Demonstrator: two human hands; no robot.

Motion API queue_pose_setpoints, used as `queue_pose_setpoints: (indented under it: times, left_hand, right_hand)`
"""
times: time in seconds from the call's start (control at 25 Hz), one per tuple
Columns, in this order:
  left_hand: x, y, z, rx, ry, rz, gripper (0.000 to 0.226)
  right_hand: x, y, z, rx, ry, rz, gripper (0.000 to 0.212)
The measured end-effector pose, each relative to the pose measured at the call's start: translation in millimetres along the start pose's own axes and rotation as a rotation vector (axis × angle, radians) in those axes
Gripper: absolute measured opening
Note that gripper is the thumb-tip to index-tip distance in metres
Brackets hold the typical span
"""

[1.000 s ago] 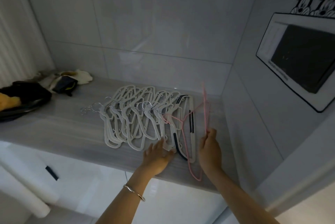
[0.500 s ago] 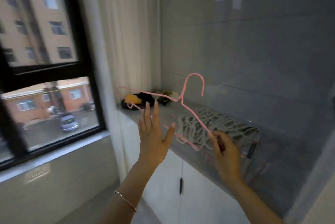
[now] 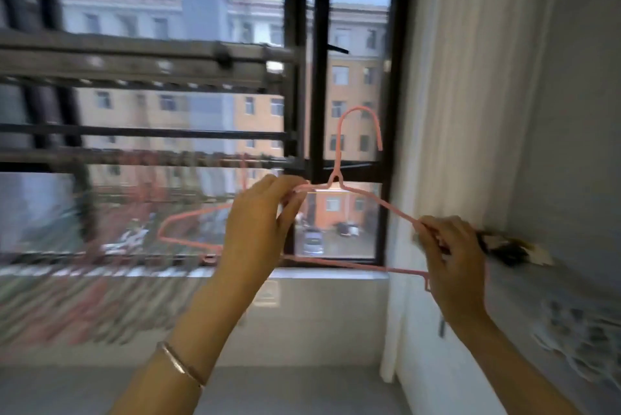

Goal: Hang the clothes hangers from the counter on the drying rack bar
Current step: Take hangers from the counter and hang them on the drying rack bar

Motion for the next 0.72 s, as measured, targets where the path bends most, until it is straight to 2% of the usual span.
queue_pose_setpoints:
  times: [0.12, 0.24, 0.36, 0.44, 0.6, 0.72]
  left_hand:
    - [87, -36, 53, 0.121, -0.092, 0.053, 0.012]
    - [169, -69, 106, 0.271, -0.260, 0.117, 0.014]
    - [240, -103, 159, 0.373, -0.420, 0.152, 0.015]
    - [280, -122, 193, 0.440, -0.490, 0.138, 0.017]
    - [350, -157, 260, 0.571, -0.621, 0.007, 0.018]
    - [377, -175, 303, 0.627, -0.656, -0.051, 0.017]
  right_hand:
    - [-63, 29, 70, 0.108, 0.108, 0.050, 0.036]
    - [-131, 52, 142, 0.182, 0.226, 0.093, 0.024]
    - [-209, 70, 215, 0.210, 0.372, 0.150, 0.025]
    - [-262, 77, 264, 0.202, 0.420, 0.220, 0.024]
    - [-356, 77, 361, 0.194, 0.463, 0.431, 0.044]
    - [-404, 71, 391, 0.158, 0.446, 0.478, 0.049]
Point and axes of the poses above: each hand's wrist, its own y-axis towards the middle knuckle, its own x-axis out of the back of the hand, z = x × y, the point moved 5 cm from there along y, towards the middle knuckle, and after that the axes turned 14 degrees about z, right-handed, at the moved point
